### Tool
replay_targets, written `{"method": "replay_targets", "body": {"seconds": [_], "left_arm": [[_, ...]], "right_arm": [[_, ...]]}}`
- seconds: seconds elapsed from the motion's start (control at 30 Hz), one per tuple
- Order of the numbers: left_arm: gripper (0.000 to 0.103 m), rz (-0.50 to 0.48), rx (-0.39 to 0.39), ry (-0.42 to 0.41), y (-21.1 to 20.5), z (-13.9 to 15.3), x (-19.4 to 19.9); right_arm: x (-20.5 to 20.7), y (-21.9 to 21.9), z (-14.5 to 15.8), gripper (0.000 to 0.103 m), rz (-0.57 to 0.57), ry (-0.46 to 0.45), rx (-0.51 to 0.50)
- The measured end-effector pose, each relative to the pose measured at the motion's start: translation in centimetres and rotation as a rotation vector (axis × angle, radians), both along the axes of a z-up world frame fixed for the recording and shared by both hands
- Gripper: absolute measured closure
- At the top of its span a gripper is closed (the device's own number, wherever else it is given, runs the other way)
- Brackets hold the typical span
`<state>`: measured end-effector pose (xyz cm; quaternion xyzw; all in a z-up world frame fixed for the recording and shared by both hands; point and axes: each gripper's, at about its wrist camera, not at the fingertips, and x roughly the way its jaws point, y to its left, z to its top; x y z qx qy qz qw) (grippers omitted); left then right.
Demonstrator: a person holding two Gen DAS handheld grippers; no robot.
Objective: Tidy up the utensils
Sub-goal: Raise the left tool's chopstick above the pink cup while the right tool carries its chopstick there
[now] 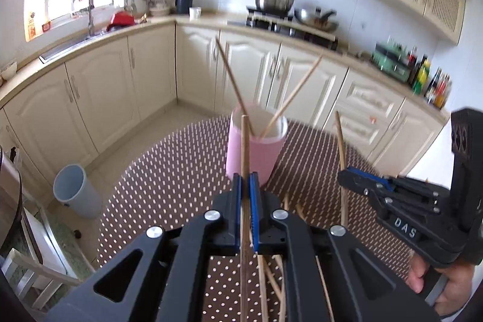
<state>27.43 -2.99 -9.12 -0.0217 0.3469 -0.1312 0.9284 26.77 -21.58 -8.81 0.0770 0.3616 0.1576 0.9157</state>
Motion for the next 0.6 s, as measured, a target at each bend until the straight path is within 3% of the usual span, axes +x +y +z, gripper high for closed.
{"method": "replay_targets", "body": {"seconds": [0.27, 0.6], "left_arm": [[0.097, 0.021, -0.058, -0.124, 0.4, 4.5, -1.8], [0.097, 0.017, -0.088, -0.185, -0.3, 7.3, -1.4]], "right_arm": [[-2.7, -0.2, 3.8, 0.097, 0.012, -0.122, 0.014], [-2.2, 1.1, 7.3, 0.097, 0.014, -0.222, 0.003]]}}
